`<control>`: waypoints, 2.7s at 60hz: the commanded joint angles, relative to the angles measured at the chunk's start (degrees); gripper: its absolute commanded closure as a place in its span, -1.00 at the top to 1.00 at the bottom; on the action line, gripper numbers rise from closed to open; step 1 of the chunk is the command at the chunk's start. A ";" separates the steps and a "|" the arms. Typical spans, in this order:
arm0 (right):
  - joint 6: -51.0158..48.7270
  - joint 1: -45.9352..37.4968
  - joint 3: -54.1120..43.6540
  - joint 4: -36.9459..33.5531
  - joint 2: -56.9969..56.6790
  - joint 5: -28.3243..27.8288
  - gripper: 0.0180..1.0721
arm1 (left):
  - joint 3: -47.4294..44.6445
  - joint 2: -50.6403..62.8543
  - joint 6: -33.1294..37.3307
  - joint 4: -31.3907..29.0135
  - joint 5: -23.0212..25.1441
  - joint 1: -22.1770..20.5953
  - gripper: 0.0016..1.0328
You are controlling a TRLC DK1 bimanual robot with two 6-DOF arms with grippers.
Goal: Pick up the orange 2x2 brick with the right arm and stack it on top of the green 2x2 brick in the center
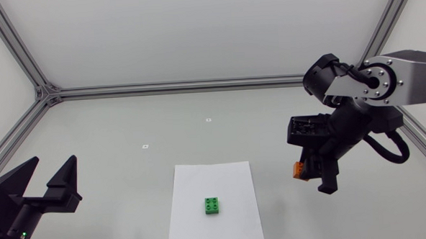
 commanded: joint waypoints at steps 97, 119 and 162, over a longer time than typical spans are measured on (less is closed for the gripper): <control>13.56 34.57 14.90 10.53 26.76 4.12 -0.88 | -2.35 -0.45 0.73 -0.84 0.25 0.31 0.92; 13.74 34.39 14.54 11.41 28.16 4.12 -0.88 | -2.35 -0.45 0.73 -0.84 0.25 0.31 0.92; 14.62 34.48 15.16 11.32 30.71 4.73 -0.88 | -2.35 -0.45 0.73 -0.76 0.25 0.31 0.92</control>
